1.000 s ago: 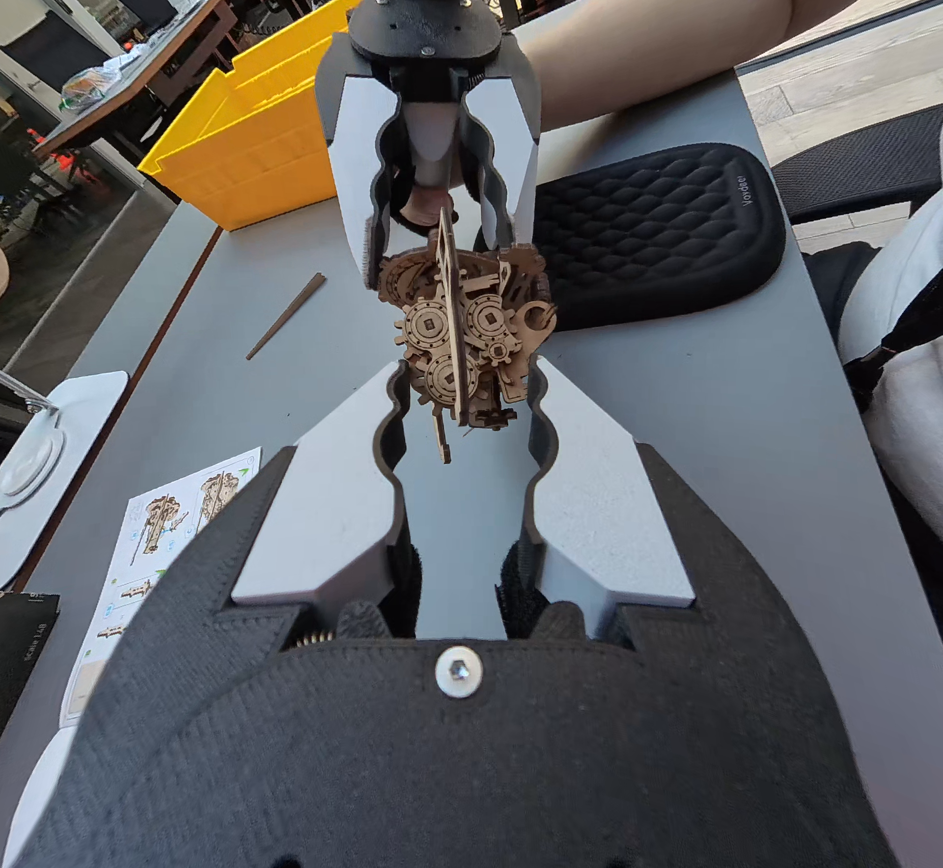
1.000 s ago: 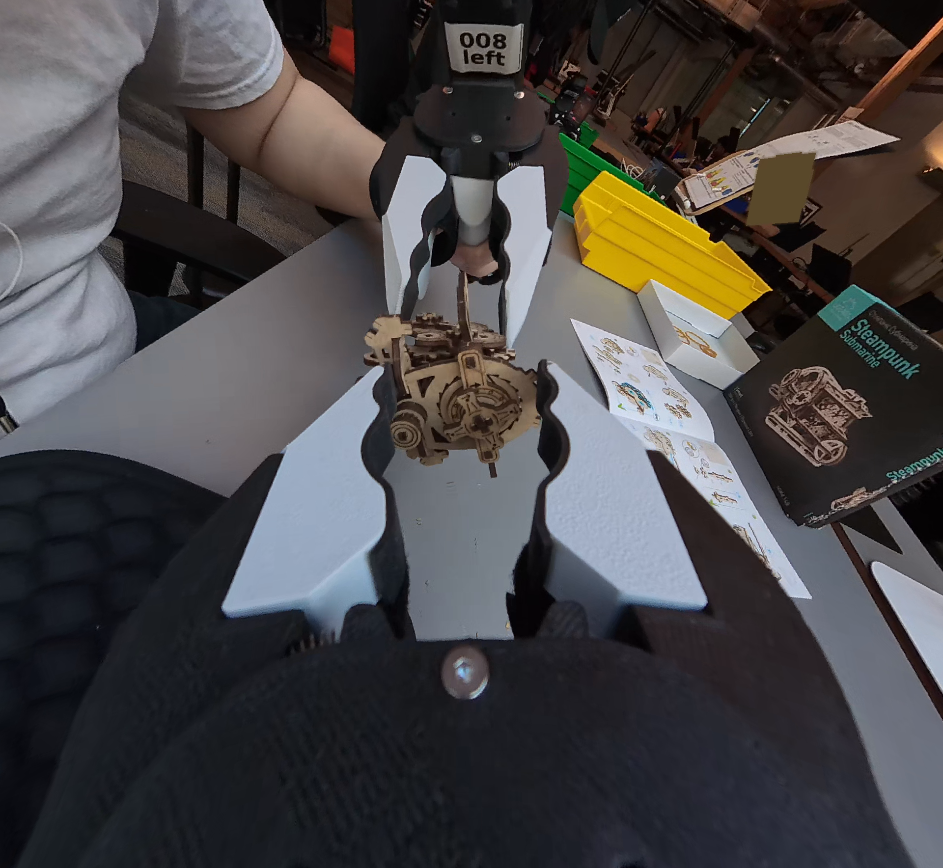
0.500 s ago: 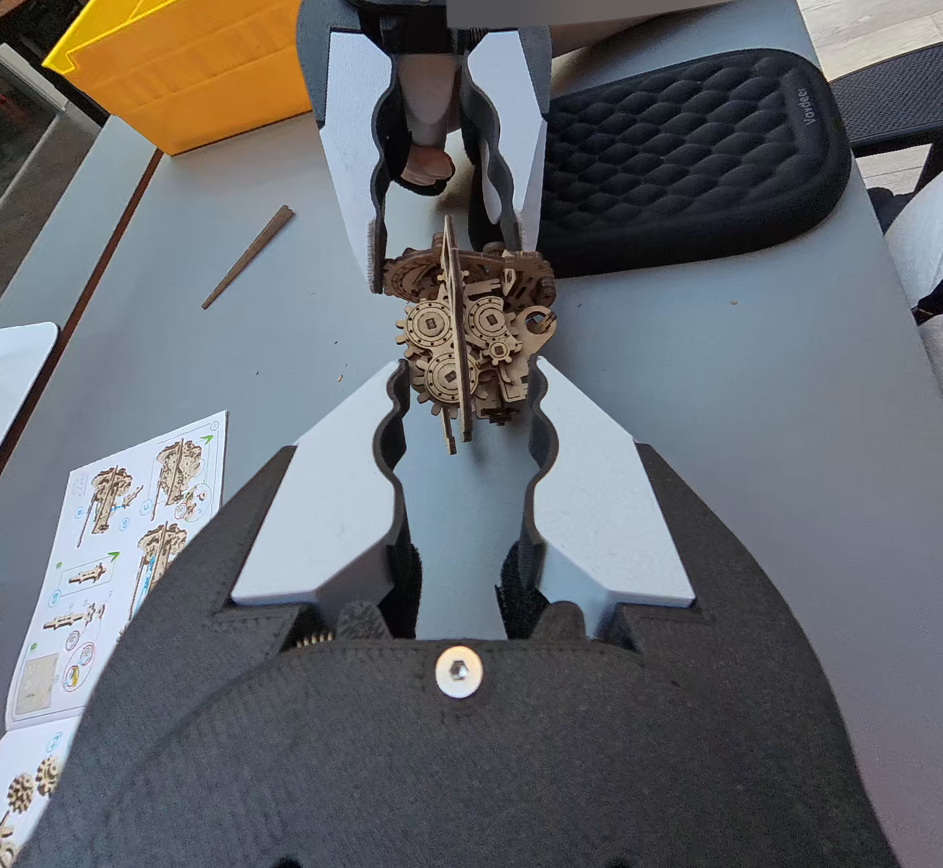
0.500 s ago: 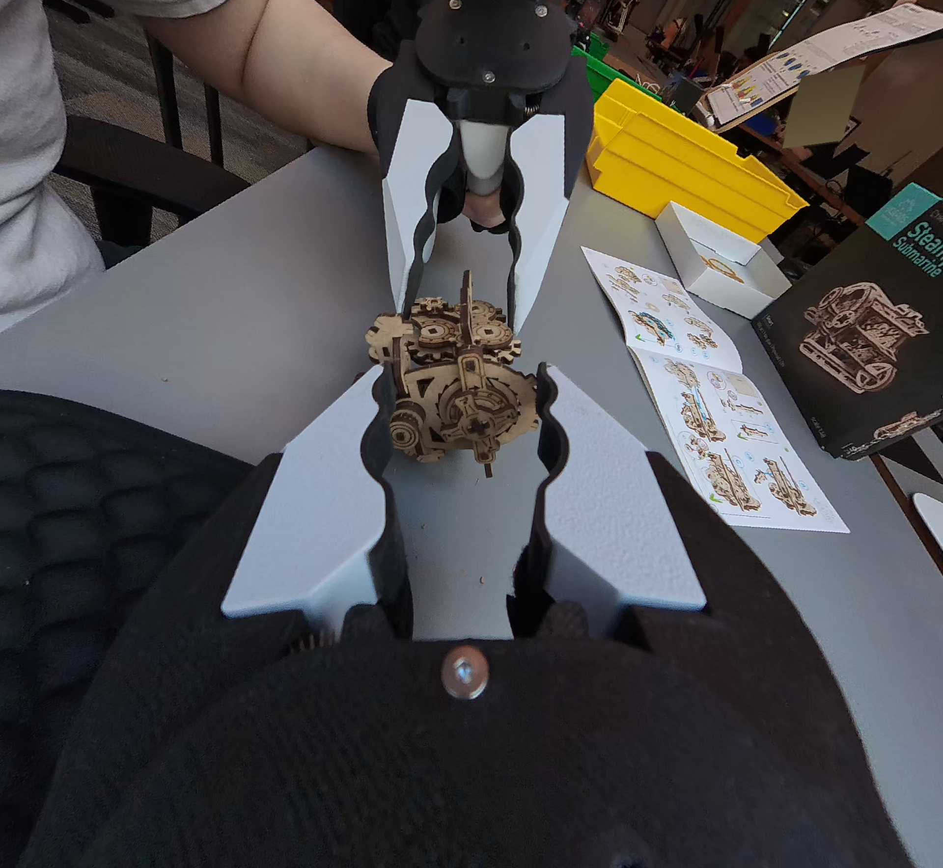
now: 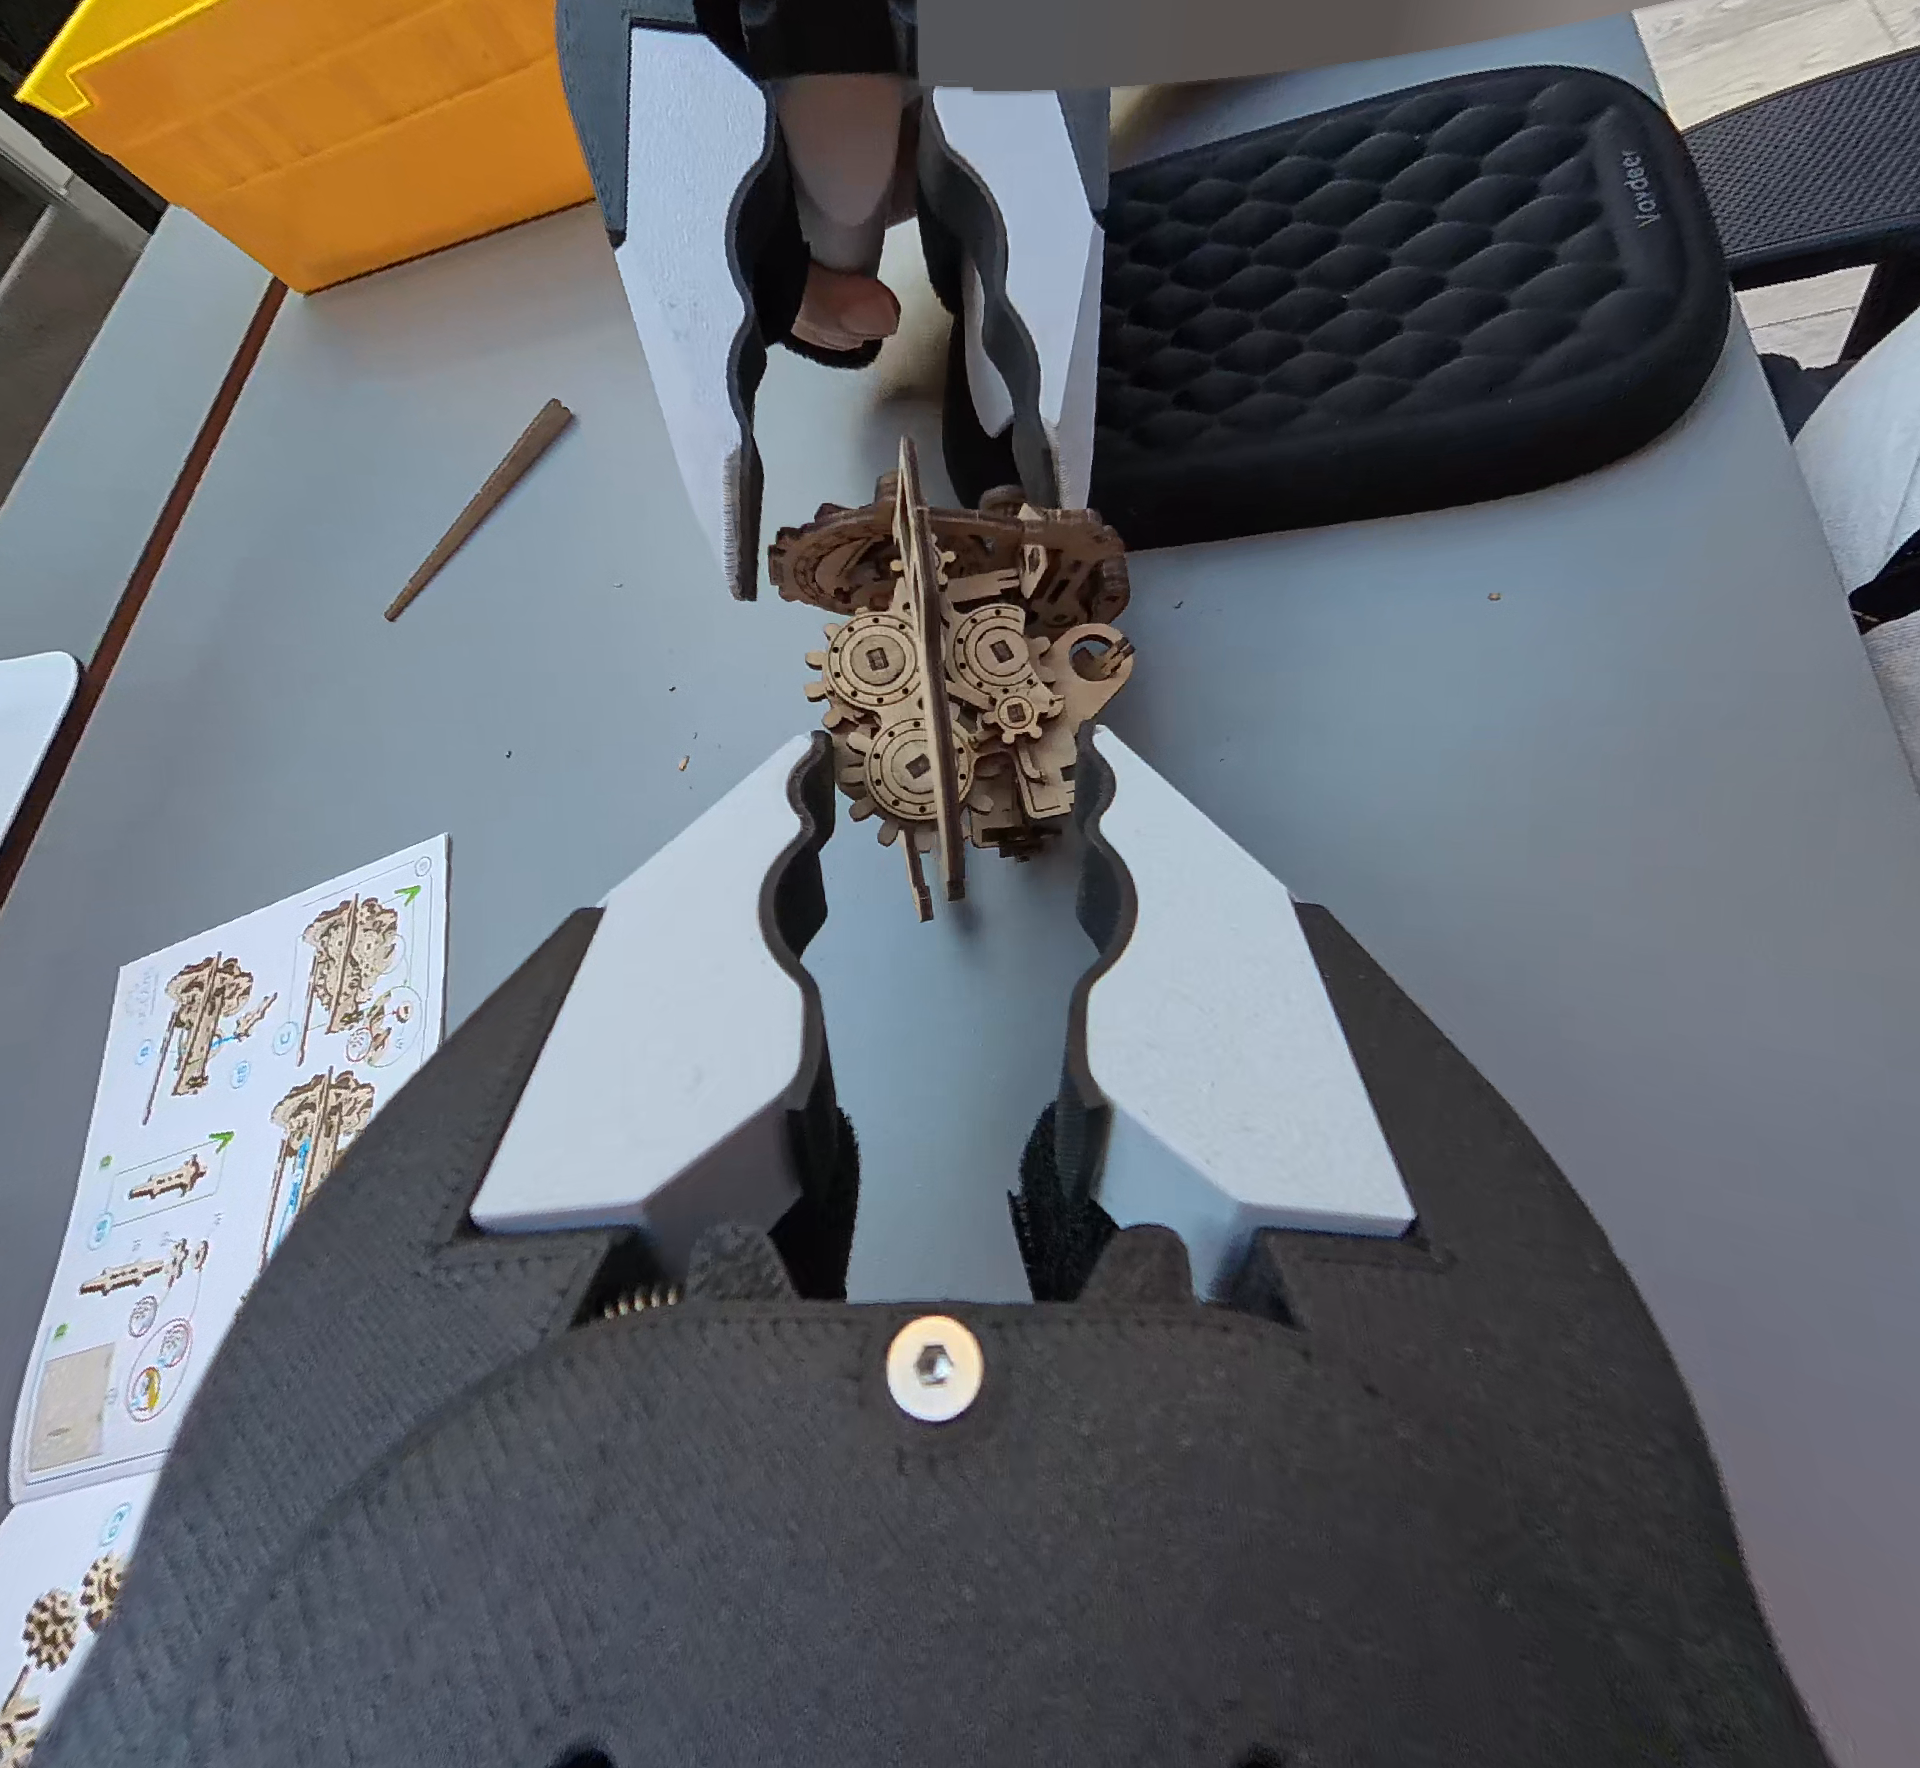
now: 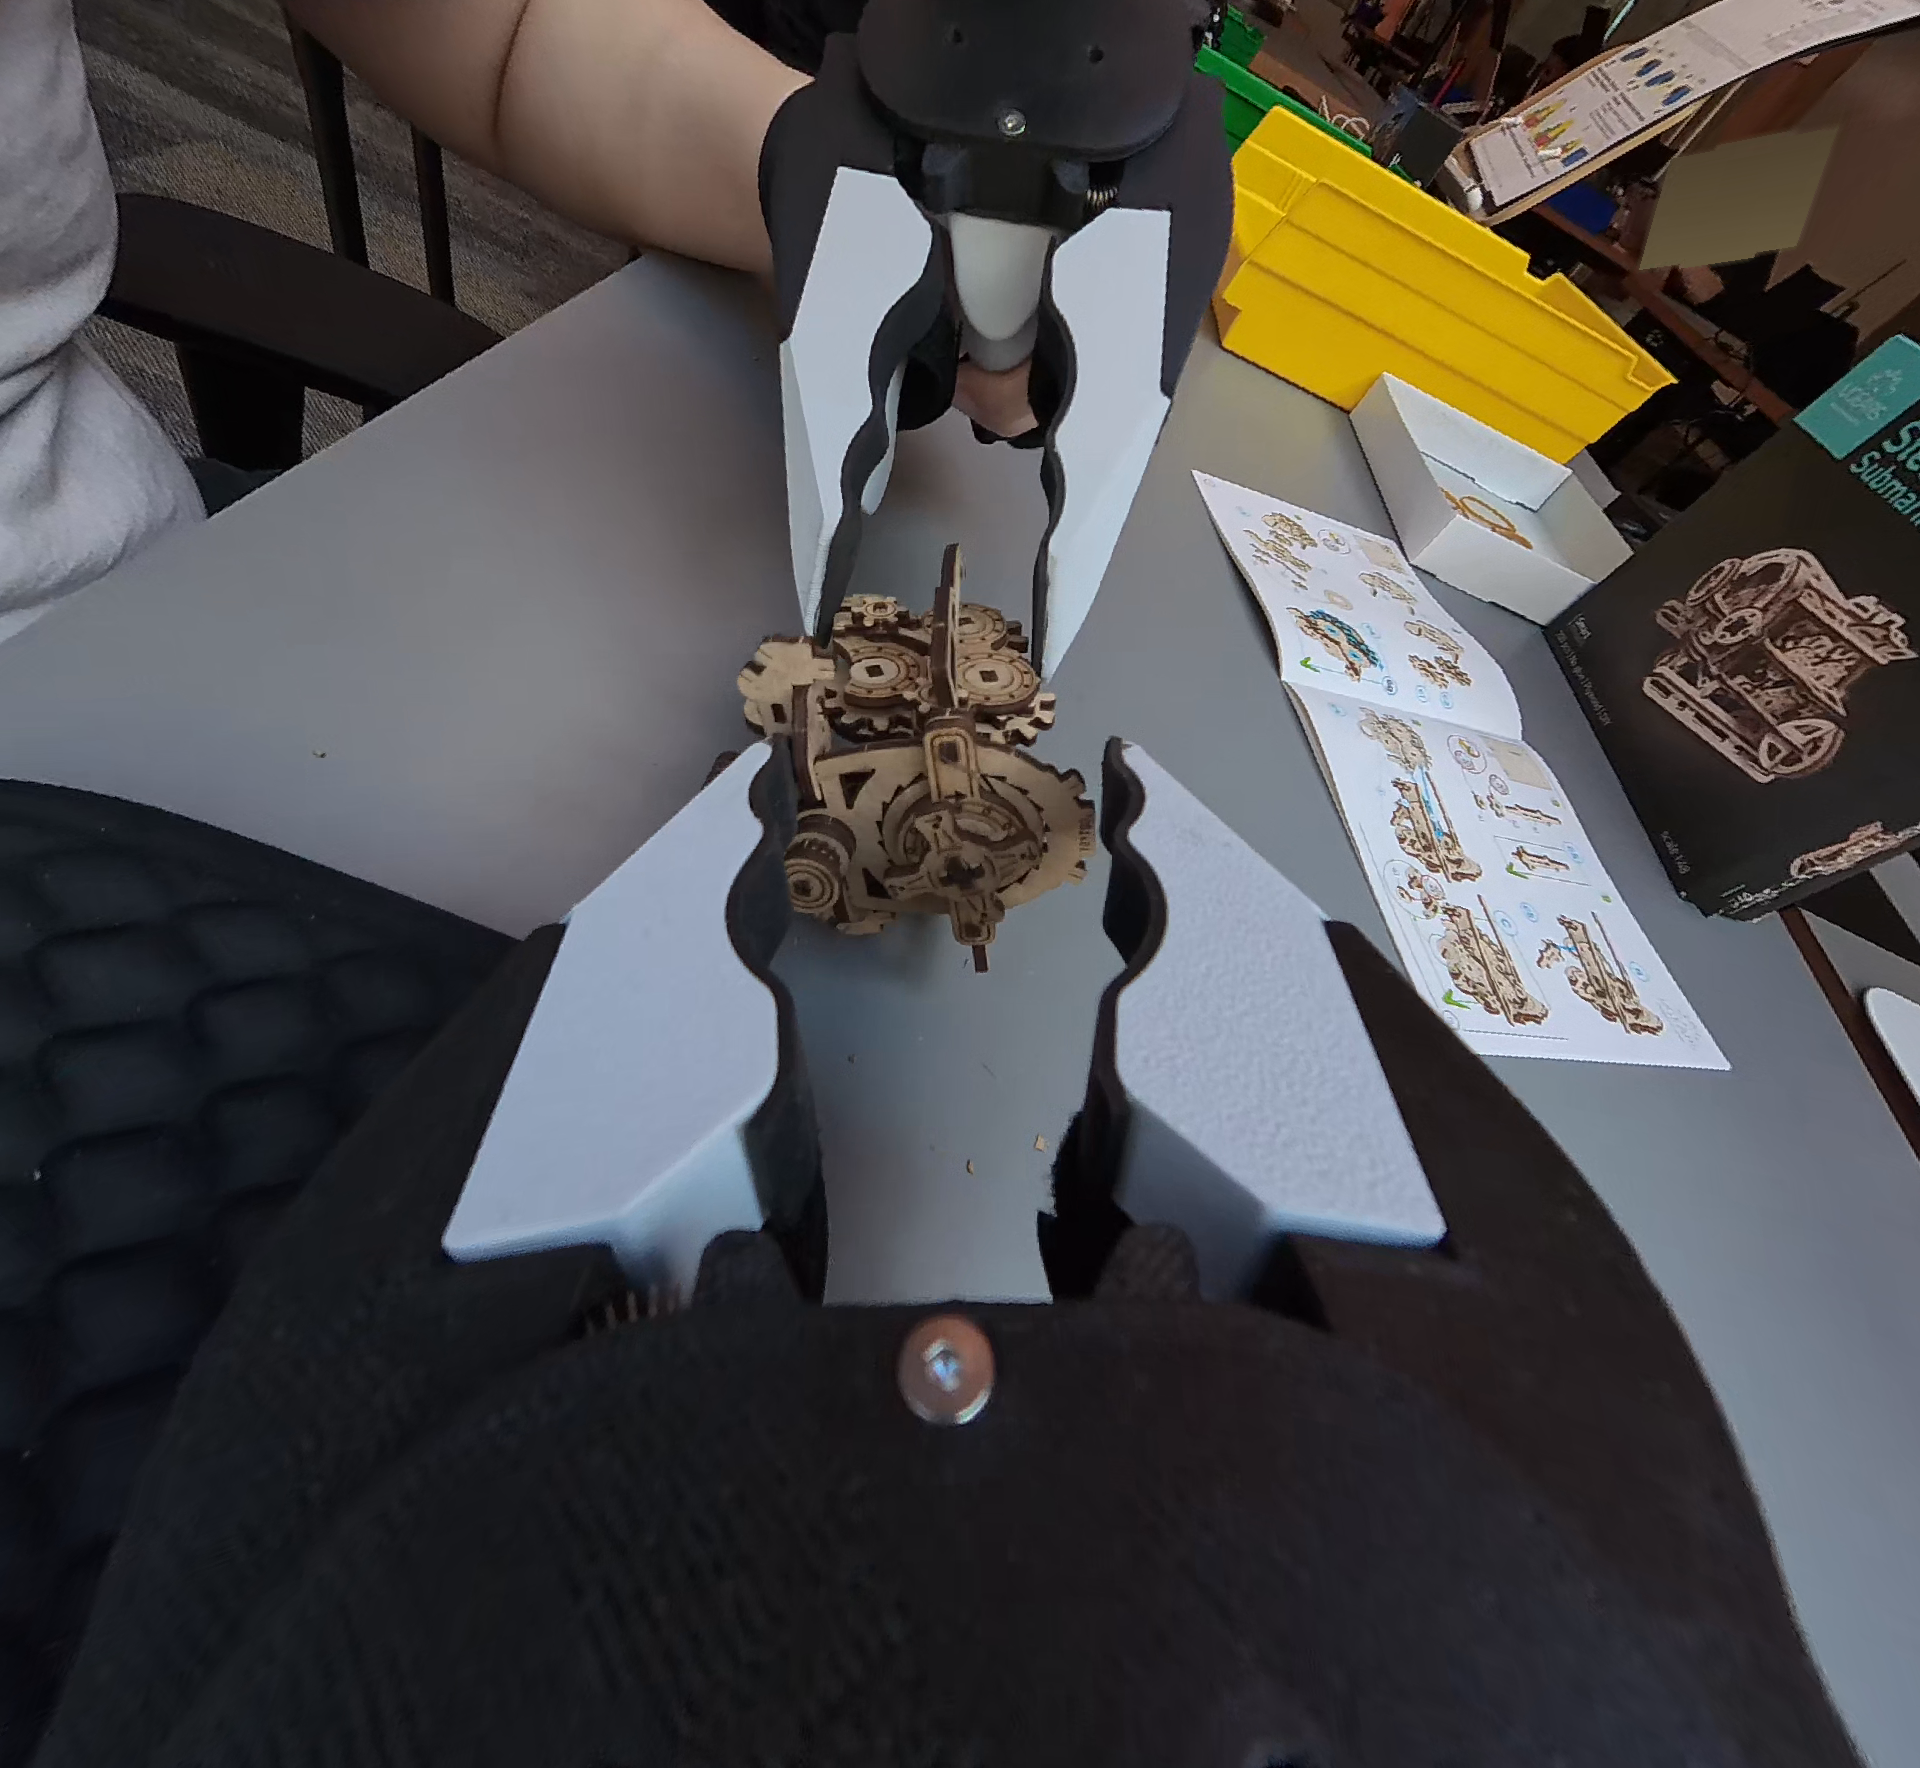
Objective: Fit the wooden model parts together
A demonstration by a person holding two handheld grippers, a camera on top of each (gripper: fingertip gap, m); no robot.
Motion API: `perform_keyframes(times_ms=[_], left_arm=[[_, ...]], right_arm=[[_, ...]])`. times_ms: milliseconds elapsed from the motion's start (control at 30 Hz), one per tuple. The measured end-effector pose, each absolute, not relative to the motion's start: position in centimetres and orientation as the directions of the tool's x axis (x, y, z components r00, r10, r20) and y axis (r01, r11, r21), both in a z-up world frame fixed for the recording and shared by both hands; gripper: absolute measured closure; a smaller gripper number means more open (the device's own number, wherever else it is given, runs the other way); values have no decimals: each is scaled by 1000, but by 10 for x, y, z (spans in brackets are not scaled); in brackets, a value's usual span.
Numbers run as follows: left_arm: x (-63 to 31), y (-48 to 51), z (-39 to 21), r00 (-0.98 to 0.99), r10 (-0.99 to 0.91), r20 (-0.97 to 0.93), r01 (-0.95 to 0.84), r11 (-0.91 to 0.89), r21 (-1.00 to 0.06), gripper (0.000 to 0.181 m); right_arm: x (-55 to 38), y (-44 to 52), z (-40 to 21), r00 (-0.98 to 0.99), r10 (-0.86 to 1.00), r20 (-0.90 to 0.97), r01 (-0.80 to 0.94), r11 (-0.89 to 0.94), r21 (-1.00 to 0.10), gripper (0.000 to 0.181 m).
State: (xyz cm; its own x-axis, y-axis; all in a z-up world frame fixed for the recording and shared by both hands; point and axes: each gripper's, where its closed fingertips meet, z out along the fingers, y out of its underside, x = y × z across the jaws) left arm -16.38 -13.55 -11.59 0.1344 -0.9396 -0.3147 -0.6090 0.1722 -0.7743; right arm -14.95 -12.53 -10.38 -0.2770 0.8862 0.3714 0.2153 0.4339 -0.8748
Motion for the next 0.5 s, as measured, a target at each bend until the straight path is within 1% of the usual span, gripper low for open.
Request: perform_keyframes(times_ms=[367, 500], left_arm=[[-159, -140, -115, 95, -937, -336, -629, 206, -750, 136], [-158, -140, -113, 102, -947, -303, -608, 182, -772, 136]], right_arm=[[-147, -132, -107, -323, 817, 478, 283, 565, -775, 124], [-147, -135, -109, -332, 809, 484, 287, 576, -766, 126]])
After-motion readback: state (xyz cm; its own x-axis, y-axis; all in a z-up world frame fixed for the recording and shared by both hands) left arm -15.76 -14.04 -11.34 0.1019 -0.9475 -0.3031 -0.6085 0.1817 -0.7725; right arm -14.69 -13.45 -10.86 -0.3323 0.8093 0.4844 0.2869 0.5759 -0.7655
